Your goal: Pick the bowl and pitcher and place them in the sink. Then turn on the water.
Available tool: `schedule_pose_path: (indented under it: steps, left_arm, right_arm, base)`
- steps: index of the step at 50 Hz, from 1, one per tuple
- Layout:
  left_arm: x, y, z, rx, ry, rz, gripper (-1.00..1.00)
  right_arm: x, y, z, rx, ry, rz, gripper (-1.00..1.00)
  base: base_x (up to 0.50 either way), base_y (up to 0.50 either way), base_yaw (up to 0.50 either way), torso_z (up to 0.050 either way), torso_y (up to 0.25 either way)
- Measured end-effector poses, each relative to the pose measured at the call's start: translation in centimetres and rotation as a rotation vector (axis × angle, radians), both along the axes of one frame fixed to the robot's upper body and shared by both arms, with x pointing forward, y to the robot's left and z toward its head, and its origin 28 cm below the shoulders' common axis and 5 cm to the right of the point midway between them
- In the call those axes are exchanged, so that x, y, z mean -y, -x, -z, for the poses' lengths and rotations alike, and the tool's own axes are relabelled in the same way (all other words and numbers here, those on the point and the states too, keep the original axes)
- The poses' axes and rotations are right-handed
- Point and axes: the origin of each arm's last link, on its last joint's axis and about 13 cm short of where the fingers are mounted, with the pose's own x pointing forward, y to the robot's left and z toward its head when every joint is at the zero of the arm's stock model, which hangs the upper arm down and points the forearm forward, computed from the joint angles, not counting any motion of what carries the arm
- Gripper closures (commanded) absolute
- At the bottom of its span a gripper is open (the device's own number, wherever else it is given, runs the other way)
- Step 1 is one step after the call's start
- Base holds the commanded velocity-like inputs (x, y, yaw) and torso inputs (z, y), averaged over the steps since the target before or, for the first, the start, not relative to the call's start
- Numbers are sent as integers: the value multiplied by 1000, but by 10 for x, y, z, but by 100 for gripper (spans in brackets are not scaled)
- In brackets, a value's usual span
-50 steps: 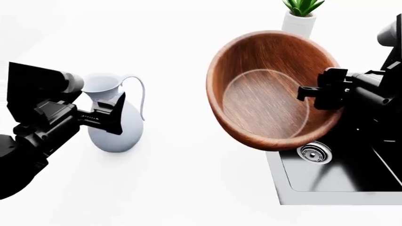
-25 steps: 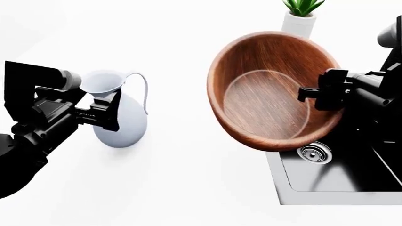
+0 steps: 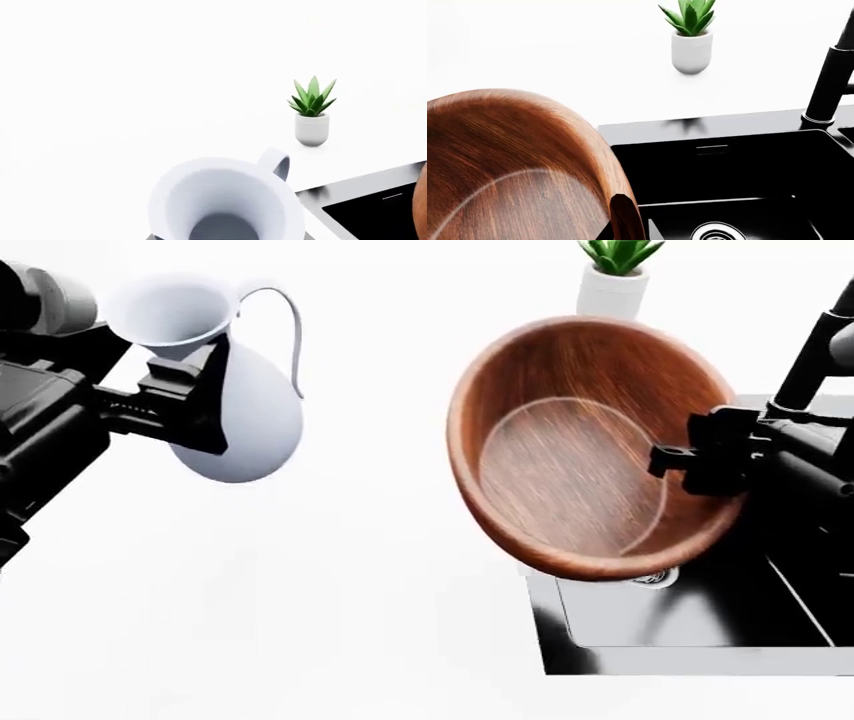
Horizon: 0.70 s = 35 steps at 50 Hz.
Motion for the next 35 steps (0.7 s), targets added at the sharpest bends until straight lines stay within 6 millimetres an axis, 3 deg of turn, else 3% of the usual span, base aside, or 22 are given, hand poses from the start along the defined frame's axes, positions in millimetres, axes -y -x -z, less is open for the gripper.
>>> schedule_pose_path:
  steps: [35]
  left_arm:
    - [4, 7, -10, 23, -29, 1, 100]
  right_arm:
    - [9, 5, 0, 12, -22, 32, 100]
  base:
    - [1, -500, 0, 0, 1]
